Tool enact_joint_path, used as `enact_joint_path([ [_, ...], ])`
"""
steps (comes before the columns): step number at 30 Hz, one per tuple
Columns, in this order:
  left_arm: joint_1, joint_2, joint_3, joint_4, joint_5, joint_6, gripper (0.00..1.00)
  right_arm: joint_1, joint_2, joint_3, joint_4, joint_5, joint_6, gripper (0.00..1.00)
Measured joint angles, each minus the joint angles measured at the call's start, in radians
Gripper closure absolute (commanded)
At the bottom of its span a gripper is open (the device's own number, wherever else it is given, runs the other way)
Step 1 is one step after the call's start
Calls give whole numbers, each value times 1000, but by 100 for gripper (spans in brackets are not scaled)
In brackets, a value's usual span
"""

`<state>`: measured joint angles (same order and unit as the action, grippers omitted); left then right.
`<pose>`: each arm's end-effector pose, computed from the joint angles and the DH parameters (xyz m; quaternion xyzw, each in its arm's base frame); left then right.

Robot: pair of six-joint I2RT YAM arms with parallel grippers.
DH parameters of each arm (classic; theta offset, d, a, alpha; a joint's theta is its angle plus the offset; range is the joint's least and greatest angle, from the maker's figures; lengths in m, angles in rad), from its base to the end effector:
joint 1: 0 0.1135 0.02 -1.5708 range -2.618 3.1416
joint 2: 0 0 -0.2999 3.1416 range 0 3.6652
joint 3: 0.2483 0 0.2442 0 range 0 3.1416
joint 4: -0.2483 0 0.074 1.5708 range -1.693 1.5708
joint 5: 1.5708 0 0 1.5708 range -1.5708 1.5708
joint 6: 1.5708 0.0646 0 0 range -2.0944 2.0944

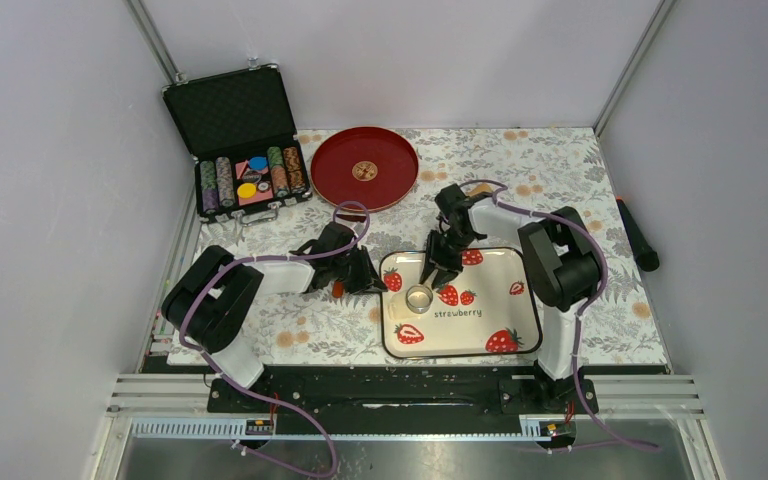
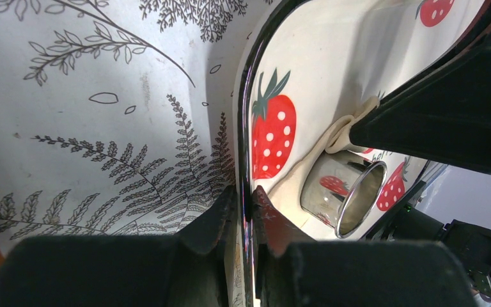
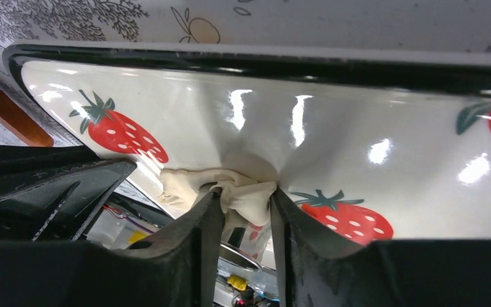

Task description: Roll out the dumpling wrappers from the dough

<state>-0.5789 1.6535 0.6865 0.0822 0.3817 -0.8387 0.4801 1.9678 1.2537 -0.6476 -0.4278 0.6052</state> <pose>0.2492 -0.1916 0.1479 -0.0565 0.9251 -0.3506 0.1344 0.3262 0.2001 0.1505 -0.0386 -0.9714 -0.2334 0.0217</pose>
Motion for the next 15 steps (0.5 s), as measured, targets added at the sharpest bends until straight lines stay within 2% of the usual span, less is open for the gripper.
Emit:
enact_joint_path([
  [2, 0, 0, 0, 0, 0, 0, 99, 0, 8, 3, 4, -8, 5, 71],
  [5, 0, 0, 0, 0, 0, 0, 99, 1, 18, 16, 4, -12, 13, 76],
  [15, 0, 0, 0, 0, 0, 0, 100, 16, 38, 151, 2, -38, 32, 76],
])
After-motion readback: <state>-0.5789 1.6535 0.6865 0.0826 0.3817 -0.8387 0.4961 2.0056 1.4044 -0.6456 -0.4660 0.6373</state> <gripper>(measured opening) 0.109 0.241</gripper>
